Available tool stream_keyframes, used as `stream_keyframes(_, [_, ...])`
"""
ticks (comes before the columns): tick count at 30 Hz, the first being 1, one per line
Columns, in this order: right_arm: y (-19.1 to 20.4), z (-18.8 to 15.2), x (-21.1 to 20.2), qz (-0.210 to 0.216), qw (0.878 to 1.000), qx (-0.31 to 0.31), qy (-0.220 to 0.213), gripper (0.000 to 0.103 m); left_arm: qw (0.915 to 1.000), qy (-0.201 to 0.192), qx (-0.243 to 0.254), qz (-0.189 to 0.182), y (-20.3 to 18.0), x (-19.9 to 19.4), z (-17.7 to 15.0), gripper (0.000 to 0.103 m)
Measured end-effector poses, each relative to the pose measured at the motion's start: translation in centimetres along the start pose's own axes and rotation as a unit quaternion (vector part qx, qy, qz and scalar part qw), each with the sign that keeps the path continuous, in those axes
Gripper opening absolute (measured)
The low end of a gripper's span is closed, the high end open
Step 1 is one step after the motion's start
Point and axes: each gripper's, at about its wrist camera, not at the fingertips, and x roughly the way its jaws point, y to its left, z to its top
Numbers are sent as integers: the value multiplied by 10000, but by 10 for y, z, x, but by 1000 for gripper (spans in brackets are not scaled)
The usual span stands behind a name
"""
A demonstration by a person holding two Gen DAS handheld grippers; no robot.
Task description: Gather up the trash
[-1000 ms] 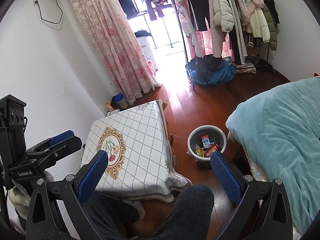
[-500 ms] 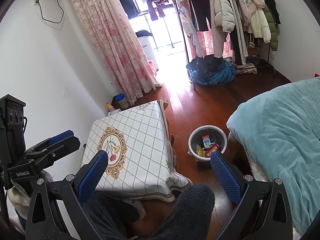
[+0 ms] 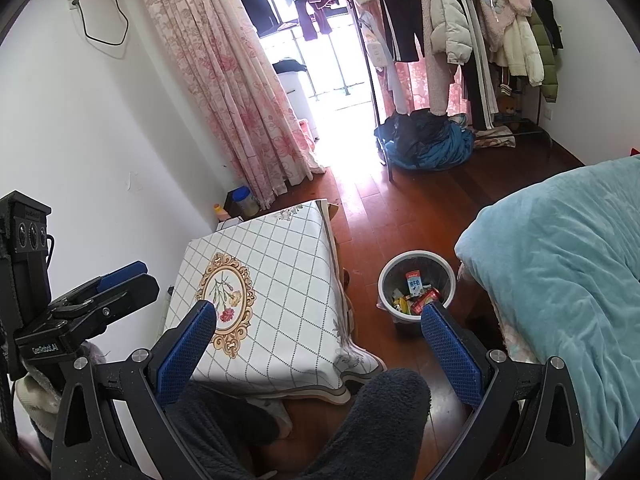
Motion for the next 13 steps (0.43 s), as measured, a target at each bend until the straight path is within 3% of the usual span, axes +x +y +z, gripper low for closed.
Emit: stream_keyframes(13, [4,1,2,21,10000,-35,25,103,10000,2,-22,-69,-6,-1,1,103])
